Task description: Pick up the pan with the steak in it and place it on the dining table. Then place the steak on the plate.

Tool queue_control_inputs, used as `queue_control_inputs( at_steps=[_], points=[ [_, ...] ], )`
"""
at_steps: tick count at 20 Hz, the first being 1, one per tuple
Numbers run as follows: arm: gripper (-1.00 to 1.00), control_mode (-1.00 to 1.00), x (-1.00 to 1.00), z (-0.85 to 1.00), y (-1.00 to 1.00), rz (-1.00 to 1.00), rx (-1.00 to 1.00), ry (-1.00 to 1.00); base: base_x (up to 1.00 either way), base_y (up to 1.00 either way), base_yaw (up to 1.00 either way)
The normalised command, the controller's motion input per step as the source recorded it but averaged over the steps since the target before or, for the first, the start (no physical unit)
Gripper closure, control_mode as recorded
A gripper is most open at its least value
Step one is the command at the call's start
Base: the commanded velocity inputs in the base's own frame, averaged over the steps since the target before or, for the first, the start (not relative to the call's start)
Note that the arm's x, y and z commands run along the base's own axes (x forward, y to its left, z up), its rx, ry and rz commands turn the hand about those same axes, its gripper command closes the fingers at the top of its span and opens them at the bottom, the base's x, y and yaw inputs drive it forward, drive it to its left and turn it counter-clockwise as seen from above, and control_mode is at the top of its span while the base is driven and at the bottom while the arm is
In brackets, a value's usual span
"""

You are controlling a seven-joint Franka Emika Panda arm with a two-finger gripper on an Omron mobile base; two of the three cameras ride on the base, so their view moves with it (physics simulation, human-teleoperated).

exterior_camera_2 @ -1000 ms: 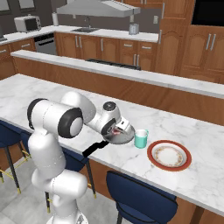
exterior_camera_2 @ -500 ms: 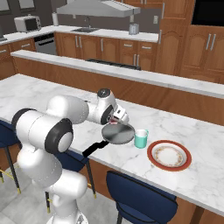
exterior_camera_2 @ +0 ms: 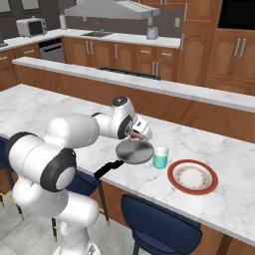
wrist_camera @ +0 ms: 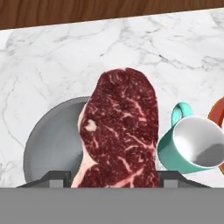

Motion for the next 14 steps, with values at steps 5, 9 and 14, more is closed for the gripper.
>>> queue_control_inputs(
  at_steps=[5, 9, 14],
  points=[
    [1.0, -1.0, -0.29, 0.2, -0.57, -0.01, -0.02, 0.01, 0.0, 0.0, 0.0],
    [1.0, -1.0, -0.32, 0.22, -0.64, -0.01, 0.0, 0.01, 0.0, 0.0, 0.0],
    [1.0, -1.0, -0.33, 0.15, -0.72, -0.01, 0.0, 0.0, 0.0, 0.0, 0.0]
  ],
)
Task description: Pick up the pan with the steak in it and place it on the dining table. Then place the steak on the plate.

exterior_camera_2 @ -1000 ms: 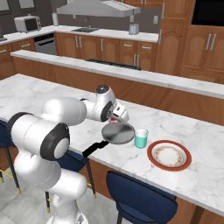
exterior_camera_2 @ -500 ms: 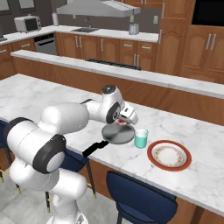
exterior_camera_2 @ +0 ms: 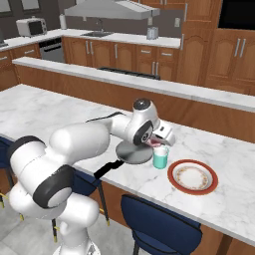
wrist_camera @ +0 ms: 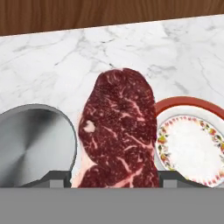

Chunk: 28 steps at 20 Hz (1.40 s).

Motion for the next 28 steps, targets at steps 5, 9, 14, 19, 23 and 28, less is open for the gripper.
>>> queue_control_inputs(
  at_steps=[5, 9, 14, 19, 23, 28],
  points=[
    [1.0, -1.0, -0.33, 0.03, -0.81, 0.0, 0.0, 0.0, 0.0, 0.0, 0.0],
    [1.0, -1.0, -0.4, 0.0, -0.83, 0.0, 0.02, 0.0, 0.0, 0.0, 0.0],
    [1.0, -1.0, -0.33, 0.0, -0.59, 0.0, 0.04, -0.02, 0.0, 0.0, 0.0],
    [1.0, -1.0, -0.05, 0.0, -0.09, 0.0, 0.01, -0.01, 0.0, 0.0, 0.0],
    [1.0, -1.0, 0.0, -0.04, 0.0, 0.0, 0.0, 0.0, 0.0, 0.0, 0.0],
    [1.0, -1.0, 0.0, -0.24, 0.0, 0.0, 0.0, 0.01, 0.0, 0.0, 0.0]
  ],
)
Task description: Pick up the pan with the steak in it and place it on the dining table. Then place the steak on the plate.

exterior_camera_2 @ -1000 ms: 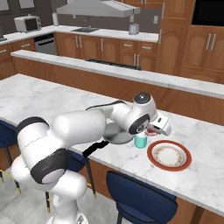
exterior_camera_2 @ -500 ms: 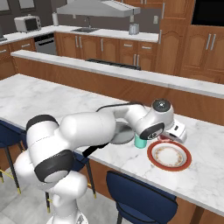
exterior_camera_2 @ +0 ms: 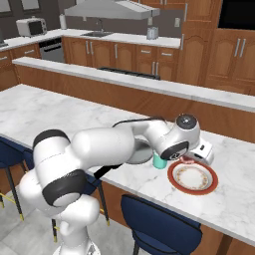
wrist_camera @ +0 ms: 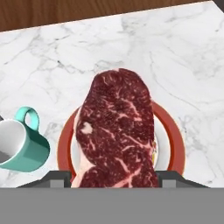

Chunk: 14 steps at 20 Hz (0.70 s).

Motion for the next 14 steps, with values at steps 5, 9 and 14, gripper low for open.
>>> queue_control_inputs(
  at_steps=[5, 9, 14],
  points=[
    [1.0, -1.0, 0.0, -0.34, -0.02, 0.0, 0.0, 0.01, 0.0, 0.0, 0.0],
    [1.0, -1.0, 0.0, -0.42, -0.05, 0.0, 0.0, 0.0, 0.0, 0.0, 0.0],
    [1.0, -1.0, 0.0, -0.43, -0.04, 0.0, 0.0, 0.0, 0.0, 0.0, 0.0]
  ],
)
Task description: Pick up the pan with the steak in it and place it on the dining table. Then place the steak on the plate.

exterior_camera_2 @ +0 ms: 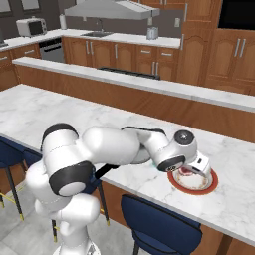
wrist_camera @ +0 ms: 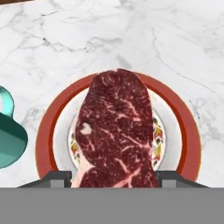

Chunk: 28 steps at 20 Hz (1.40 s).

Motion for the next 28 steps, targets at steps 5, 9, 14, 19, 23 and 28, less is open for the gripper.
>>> queue_control_inputs(
  at_steps=[5, 9, 14, 19, 23, 28],
  points=[
    [1.0, -1.0, 0.0, -0.34, -0.03, 0.0, 0.0, 0.0, 0.0, 0.0, 0.0],
    [1.0, -1.0, 0.0, -0.32, -0.03, 0.0, 0.0, 0.0, 0.0, 0.0, 0.0],
    [1.0, -1.0, 0.0, -0.18, -0.01, 0.0, 0.0, 0.0, 0.0, 0.0, 0.0],
    [1.0, -1.0, 0.04, 0.0, -0.03, 0.0, 0.0, 0.0, 0.0, 0.0, 0.0],
    [1.0, -1.0, 0.3, -0.04, -0.16, 0.0, 0.0, 0.0, 0.0, 0.0, 0.0],
    [1.0, -1.0, 0.19, -0.02, -0.07, 0.0, 0.0, 0.0, 0.0, 0.0, 0.0]
  ],
)
